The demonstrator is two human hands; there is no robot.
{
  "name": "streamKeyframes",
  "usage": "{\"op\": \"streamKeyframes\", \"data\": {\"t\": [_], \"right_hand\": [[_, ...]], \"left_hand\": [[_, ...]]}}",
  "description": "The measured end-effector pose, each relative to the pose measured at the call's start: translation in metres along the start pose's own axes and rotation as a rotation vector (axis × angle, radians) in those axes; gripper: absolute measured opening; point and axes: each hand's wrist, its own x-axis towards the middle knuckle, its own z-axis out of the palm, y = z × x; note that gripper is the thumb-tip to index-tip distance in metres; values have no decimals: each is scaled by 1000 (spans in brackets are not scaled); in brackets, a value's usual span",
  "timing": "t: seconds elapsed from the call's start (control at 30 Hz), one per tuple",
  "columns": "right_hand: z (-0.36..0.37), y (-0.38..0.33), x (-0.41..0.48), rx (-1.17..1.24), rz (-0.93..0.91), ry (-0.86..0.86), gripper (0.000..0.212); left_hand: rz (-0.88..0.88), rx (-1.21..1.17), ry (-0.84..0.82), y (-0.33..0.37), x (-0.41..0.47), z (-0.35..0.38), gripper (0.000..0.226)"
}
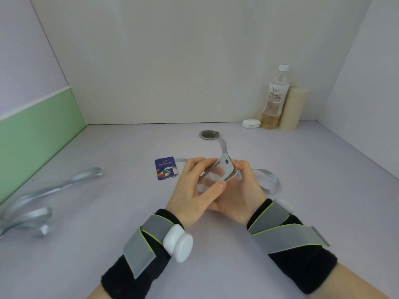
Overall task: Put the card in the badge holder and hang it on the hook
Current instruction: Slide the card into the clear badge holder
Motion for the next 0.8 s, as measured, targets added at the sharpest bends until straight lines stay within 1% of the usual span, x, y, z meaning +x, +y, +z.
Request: {"op": "streamKeyframes", "data": {"t": [0.07, 0.17, 0.27, 0.33, 0.47, 0.57, 0.73, 0.8], "right_hand": [[-1, 1, 1, 12, -11, 22, 57], [0, 0, 1, 9, -14, 62, 62], [0, 0, 3, -37, 10, 143, 63], [0, 2, 4, -64, 13, 192, 56], [0, 5, 6, -89, -63, 312, 43], [2, 6, 4, -43, -97, 319, 39], [4, 6, 5, -72, -138, 289, 37], [4, 7, 5, -31, -166, 285, 34]], "left_hand": [[-1, -2, 15, -2, 0, 5, 59], [-7, 14, 41, -4, 1, 4, 58], [1, 90, 52, -8, 1, -4, 60], [-6, 149, 48, -11, 2, -8, 61], [-24, 277, 41, -16, 2, -12, 68], [-19, 286, 43, -17, 3, -12, 70], [-20, 229, 47, -20, 2, -10, 67], [-22, 228, 34, -22, 2, -9, 66]]}}
